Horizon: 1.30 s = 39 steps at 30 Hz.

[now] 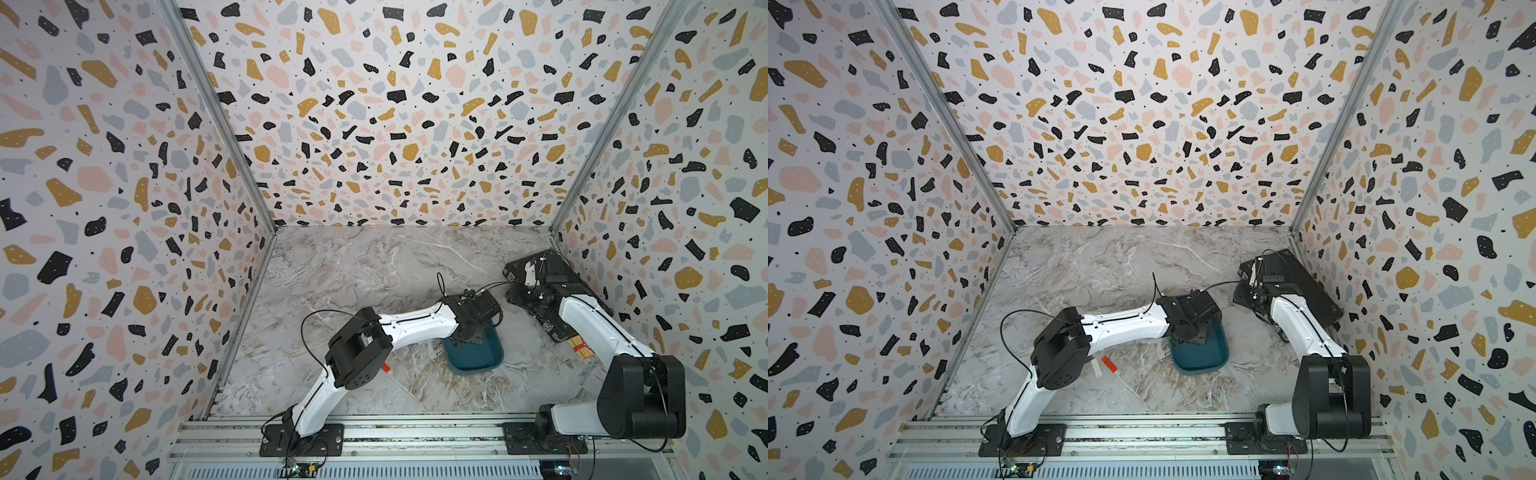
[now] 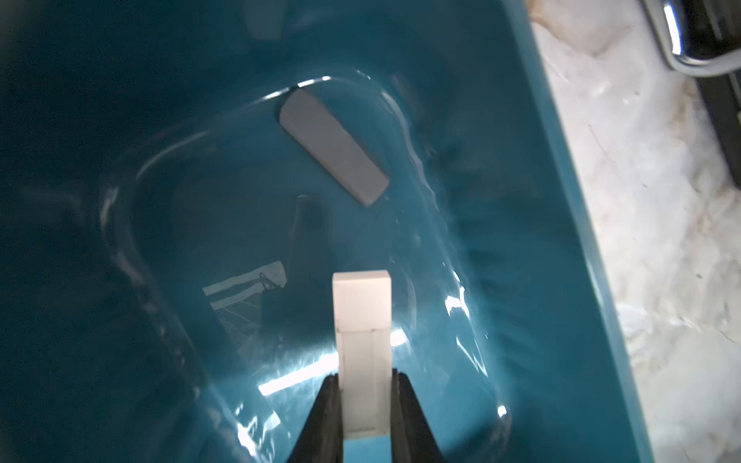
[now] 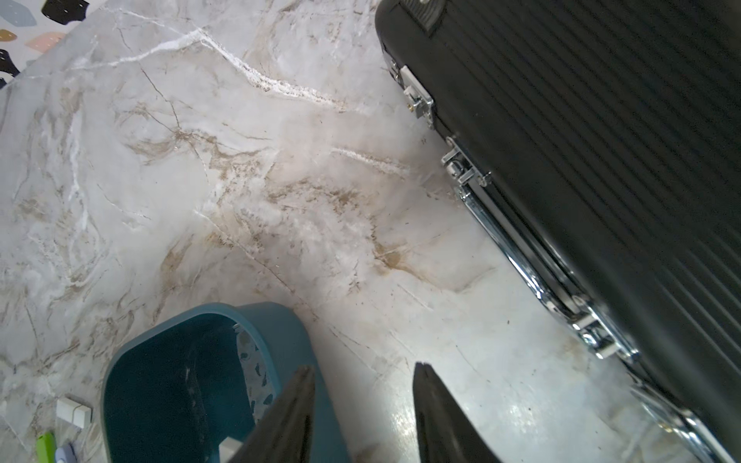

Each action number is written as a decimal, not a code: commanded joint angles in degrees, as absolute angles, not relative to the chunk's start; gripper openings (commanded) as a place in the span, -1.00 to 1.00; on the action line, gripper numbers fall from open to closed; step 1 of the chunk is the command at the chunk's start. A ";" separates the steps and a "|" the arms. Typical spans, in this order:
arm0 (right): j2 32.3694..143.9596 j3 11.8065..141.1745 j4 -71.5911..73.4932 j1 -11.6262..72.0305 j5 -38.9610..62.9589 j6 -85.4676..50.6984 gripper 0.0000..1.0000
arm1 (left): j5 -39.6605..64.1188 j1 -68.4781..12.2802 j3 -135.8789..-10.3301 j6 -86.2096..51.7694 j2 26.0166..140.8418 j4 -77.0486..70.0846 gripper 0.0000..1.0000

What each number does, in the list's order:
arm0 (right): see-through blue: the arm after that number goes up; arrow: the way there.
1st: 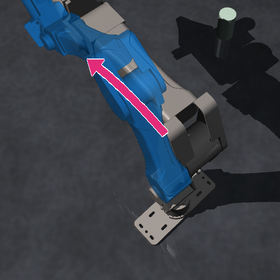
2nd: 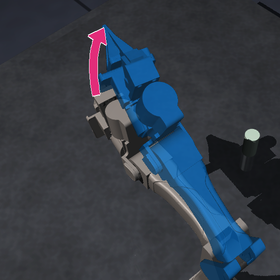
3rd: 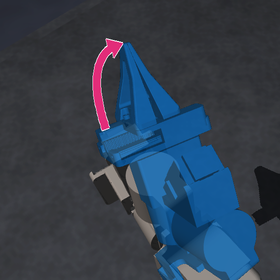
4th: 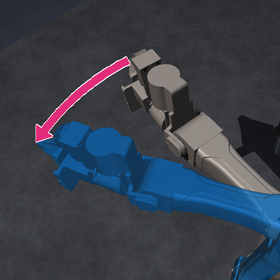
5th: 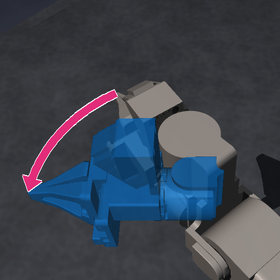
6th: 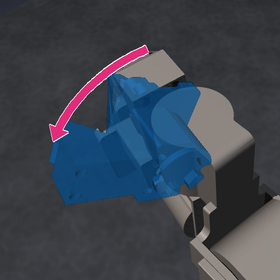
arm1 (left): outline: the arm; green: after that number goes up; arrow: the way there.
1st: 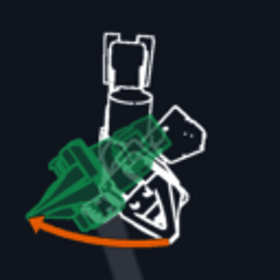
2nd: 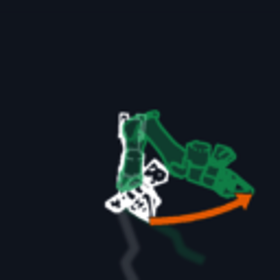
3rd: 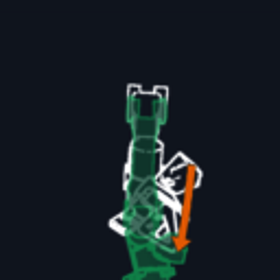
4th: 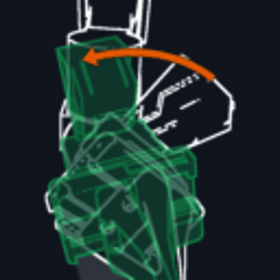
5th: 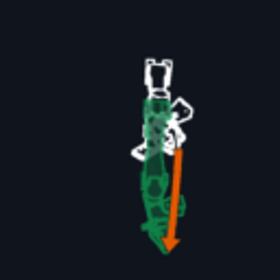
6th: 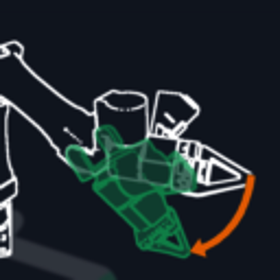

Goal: Put the usb flash drive into the storage box
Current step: Place the USB flash in the storage box, then pick up the USB flash from the center of the board.

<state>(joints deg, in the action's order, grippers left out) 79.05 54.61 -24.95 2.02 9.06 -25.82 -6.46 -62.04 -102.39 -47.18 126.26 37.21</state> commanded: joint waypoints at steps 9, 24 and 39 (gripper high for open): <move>77.92 53.76 -24.79 1.89 10.35 -26.28 -0.10 | -7.26 -59.12 -108.80 -46.18 128.55 42.09 -0.22; 73.07 59.90 -29.02 20.68 13.87 -18.25 -0.10 | -11.85 -45.78 -71.82 -40.68 77.32 41.61 0.00; 108.75 83.99 -29.43 53.66 4.85 -0.59 0.02 | -11.08 -17.67 -60.09 -26.33 45.59 63.87 0.15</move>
<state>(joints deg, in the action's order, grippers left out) 106.50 80.07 -27.57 52.99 8.08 -6.26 -9.43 -18.04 -60.86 -30.50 46.41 60.97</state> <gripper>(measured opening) 0.509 0.574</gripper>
